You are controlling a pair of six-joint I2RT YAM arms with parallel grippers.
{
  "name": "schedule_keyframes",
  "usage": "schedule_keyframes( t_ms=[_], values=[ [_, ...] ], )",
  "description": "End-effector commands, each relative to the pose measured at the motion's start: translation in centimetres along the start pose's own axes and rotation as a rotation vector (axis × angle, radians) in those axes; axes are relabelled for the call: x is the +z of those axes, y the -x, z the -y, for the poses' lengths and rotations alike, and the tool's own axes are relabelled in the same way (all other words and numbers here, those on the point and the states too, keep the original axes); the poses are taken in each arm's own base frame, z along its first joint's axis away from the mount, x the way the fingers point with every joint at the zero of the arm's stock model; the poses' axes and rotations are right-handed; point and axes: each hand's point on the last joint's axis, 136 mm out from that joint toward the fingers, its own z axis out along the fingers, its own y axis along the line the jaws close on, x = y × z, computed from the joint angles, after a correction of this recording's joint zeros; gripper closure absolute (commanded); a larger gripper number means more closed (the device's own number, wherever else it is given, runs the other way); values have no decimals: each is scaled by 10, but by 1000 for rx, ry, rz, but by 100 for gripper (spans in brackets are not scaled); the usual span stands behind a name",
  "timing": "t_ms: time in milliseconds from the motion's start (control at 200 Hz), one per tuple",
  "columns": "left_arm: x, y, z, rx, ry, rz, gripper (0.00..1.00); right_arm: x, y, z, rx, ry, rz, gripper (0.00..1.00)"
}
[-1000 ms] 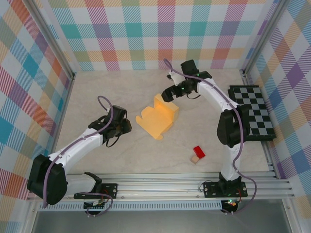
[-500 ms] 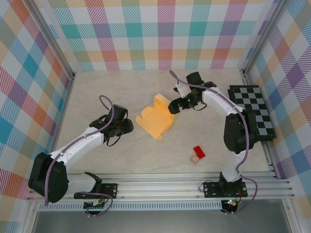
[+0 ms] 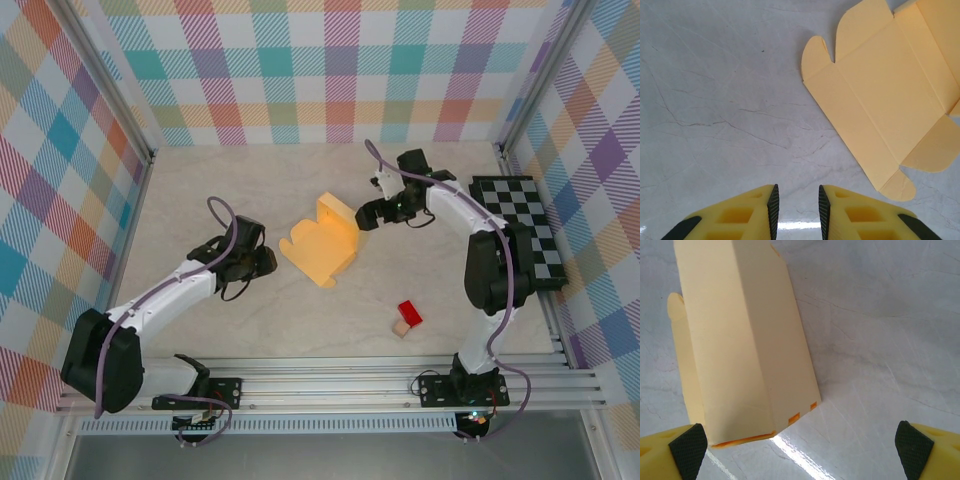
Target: Fold the paper box
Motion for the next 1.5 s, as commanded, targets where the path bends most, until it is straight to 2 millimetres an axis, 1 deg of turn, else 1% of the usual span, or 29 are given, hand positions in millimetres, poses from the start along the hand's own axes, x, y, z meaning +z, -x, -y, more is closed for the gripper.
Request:
schedule_keyframes(
  t_ms=[0, 245, 305, 365, 420, 440, 540, 550, 565, 680, 785, 915, 1150, 1240, 1340, 1410, 1495],
  values=[
    [3, 3, 4, -38, -25, -2, 69, 11, -8, 1, 17, 26, -16, 0],
    [8, -4, -2, -57, -7, -17, 67, 29, -31, 17, 45, -26, -76, 0],
    [12, -6, -3, -73, -3, -28, 58, 31, -37, 19, 54, -34, -85, 0],
    [18, -11, -4, -90, -4, -45, 55, 33, -40, 21, 71, -41, -90, 0],
    [24, -13, -1, -102, -24, -57, 54, 35, -43, 23, 82, -50, -96, 0],
    [26, -14, 1, -107, -33, -61, 54, 35, -43, 25, 120, -56, -96, 0],
    [33, -18, 7, -144, -69, -85, 52, 35, -46, 33, 175, -71, -99, 0],
    [34, -14, 12, -148, -91, -67, 52, 35, -46, 34, 179, -72, -98, 0],
    [35, -11, 15, -156, -104, -62, 51, 35, -46, 35, 184, -73, -98, 0],
    [39, -4, 28, -210, -166, -46, 49, 35, -47, 41, 215, -79, -99, 0],
    [49, -2, 32, -275, -179, -51, 49, 35, -50, 48, 239, -88, -101, 0],
    [63, -9, 33, -353, -166, -87, 50, 34, -54, 57, 263, -99, -106, 0],
    [81, -13, 33, -389, -154, -92, 49, 34, -60, 68, 287, -112, -115, 0],
    [88, -8, 40, -408, -183, -76, 50, 35, -59, 69, 292, -111, -112, 0],
    [90, 1, 52, -427, -221, -53, 50, 35, -58, 69, 293, -107, -108, 0],
    [86, 11, 61, -436, -248, -17, 50, 34, -58, 68, 294, -104, -106, 0],
    [75, 20, 72, -435, -281, 32, 51, 33, -57, 67, 291, -103, -102, 0]
  ],
)
